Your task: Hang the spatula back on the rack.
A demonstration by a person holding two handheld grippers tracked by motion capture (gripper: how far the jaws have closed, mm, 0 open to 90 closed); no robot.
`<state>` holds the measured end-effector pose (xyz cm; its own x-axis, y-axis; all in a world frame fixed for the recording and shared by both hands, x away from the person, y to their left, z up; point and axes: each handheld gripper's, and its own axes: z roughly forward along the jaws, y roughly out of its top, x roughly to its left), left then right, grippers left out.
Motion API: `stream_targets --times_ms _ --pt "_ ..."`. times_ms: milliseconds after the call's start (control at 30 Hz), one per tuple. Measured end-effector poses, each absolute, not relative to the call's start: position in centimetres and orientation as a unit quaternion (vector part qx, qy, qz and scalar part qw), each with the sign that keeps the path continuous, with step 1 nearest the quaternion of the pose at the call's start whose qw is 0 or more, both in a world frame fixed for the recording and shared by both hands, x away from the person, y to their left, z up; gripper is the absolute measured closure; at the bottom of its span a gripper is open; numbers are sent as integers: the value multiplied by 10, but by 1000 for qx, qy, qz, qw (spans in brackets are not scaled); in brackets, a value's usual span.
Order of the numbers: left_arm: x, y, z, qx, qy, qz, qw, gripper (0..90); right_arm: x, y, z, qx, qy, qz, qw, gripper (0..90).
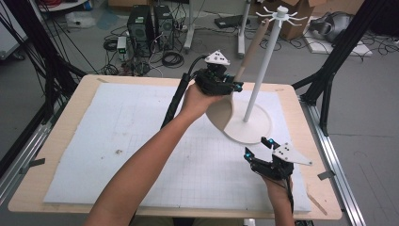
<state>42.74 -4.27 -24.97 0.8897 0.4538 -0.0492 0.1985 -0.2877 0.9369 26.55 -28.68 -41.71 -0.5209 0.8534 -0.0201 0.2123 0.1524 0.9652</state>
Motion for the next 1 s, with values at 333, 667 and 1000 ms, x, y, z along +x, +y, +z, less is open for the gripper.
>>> stream_targets --times_ms 333,667,1000 --pt "418 -2 -274 755 196 103 617 274 266 -283 -417 384 698 524 303 258" --pt "378 85 -308 717 188 128 659 189 268 -274 -419 382 710 512 297 258" --pt "344 169 -356 690 235 194 656 182 269 -273 -420 386 714 502 297 241"
